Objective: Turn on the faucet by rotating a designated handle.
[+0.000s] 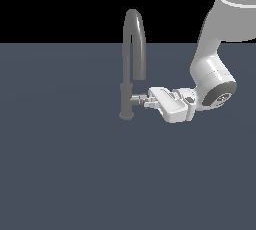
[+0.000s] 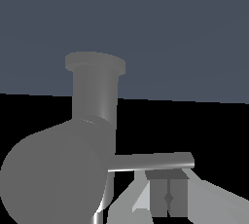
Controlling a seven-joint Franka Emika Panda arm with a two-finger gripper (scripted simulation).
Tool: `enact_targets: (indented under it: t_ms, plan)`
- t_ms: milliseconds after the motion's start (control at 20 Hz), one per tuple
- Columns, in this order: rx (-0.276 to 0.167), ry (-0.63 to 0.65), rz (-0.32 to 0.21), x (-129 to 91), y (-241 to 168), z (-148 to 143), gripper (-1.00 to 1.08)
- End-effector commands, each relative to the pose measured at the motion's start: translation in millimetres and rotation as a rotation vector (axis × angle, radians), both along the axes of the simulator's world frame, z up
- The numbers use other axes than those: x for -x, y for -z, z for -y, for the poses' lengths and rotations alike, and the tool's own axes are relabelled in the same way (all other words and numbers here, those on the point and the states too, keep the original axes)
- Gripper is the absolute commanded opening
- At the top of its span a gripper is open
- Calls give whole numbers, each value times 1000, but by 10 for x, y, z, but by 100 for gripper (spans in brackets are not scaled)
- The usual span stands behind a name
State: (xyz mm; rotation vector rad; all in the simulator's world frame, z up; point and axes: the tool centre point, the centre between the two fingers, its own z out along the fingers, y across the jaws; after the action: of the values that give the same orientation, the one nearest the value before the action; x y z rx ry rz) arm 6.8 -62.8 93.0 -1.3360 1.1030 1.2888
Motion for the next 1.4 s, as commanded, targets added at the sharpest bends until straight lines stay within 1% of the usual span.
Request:
enact_targets:
  t_ms: [0,600,650,1350]
  plan:
    - [1,2,-7,-1,87,0,-100]
    - [4,7,-37,-46,527,-3,-100]
    - [-7,-5,17,-159,162,21,-100]
    - [2,4,-25,-287,583,-28,-100]
